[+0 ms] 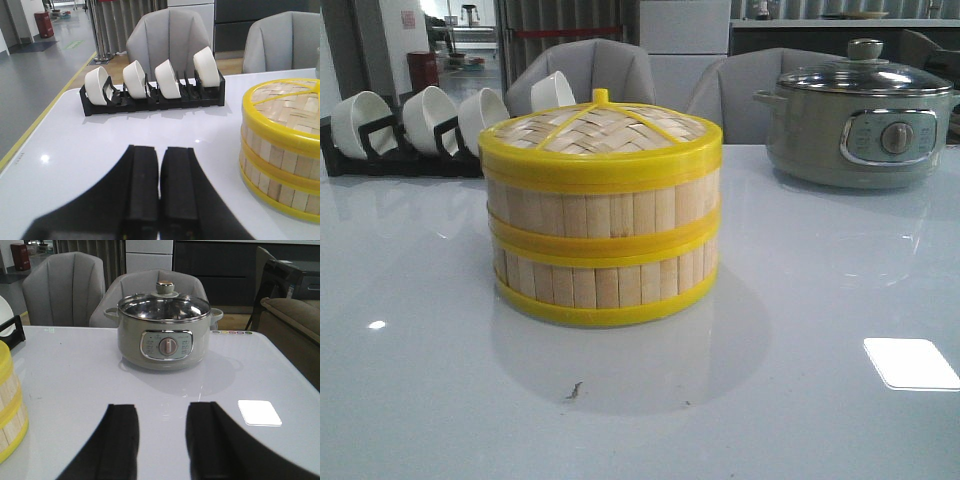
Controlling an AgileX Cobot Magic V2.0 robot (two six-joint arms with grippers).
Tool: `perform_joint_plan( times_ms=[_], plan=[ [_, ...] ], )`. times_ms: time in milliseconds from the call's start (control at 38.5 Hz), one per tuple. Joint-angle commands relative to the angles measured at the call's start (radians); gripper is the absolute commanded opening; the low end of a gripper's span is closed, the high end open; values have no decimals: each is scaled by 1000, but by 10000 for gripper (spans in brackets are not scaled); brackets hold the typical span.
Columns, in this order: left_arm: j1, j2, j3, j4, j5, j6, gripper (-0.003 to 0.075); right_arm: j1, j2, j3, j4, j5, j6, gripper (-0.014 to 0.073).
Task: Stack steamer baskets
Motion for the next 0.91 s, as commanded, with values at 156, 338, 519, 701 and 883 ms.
perform_joint_plan(
  times_ms=[156, 338, 519, 701, 883],
  plan=[
    [3, 14, -29, 1, -91, -6, 95, -7, 1, -28, -4, -69, -7, 62],
    [3, 14, -29, 1, -91, -6, 95, -6, 1, -28, -4, -78, -7, 55],
    [3, 14, -29, 1, -91, -6, 95, -6, 1, -28, -4, -78, -7, 55],
    [3, 14, -29, 1, -91, -6, 95, -6, 1, -28, -4, -78, -7, 55],
    [3, 14, -29, 1, -91, -6, 95, -6, 1, -28, -4, -78, -7, 55]
  ],
)
